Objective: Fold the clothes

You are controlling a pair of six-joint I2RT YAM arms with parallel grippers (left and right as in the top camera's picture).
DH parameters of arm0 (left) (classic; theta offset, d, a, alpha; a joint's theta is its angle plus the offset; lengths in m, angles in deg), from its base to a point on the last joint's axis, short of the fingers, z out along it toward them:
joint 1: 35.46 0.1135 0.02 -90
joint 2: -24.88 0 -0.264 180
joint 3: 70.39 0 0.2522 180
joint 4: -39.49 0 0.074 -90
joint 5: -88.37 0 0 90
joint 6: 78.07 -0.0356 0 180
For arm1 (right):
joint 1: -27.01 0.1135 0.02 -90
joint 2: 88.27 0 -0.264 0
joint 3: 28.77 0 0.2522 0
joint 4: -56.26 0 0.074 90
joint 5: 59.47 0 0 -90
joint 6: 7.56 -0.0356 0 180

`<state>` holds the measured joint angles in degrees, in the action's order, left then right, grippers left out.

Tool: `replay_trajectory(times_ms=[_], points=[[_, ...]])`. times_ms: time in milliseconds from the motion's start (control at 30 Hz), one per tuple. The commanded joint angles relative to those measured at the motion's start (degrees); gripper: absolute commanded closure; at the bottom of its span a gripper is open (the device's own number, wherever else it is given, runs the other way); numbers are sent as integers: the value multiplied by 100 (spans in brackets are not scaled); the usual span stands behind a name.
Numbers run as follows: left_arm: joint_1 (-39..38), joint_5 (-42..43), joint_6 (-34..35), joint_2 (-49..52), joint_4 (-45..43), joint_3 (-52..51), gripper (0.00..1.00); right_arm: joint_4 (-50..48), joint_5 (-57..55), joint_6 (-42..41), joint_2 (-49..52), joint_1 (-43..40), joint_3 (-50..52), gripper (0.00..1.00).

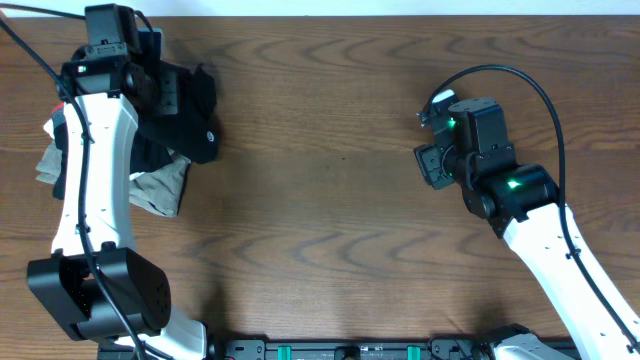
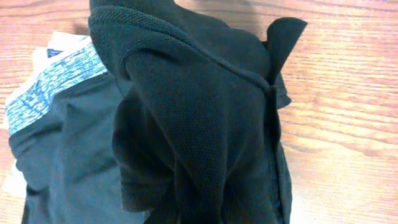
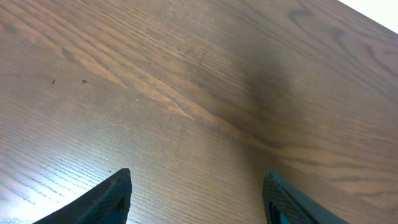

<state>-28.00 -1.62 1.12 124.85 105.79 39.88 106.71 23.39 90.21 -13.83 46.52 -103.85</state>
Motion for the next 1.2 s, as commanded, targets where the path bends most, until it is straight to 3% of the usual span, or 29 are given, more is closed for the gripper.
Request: replay_trajectory(times_ms=[0,233,533,733,1167], points=[[39,90,-72,-72,7,166,94,15,-17,-42,-59,-37,-20,34],[15,168,459,-70,302,142,94,15,-17,-44,-59,-37,-20,34],[-37,1158,975,-61,409,122,94,17,-15,-44,-59,-37,-20,34],[-404,1309,1342,-39,376,122,94,17,-15,-44,-59,-37,-20,35],[-1510,1757,2667,177,-656,122,94,50,-15,-44,-59,-37,-17,34]])
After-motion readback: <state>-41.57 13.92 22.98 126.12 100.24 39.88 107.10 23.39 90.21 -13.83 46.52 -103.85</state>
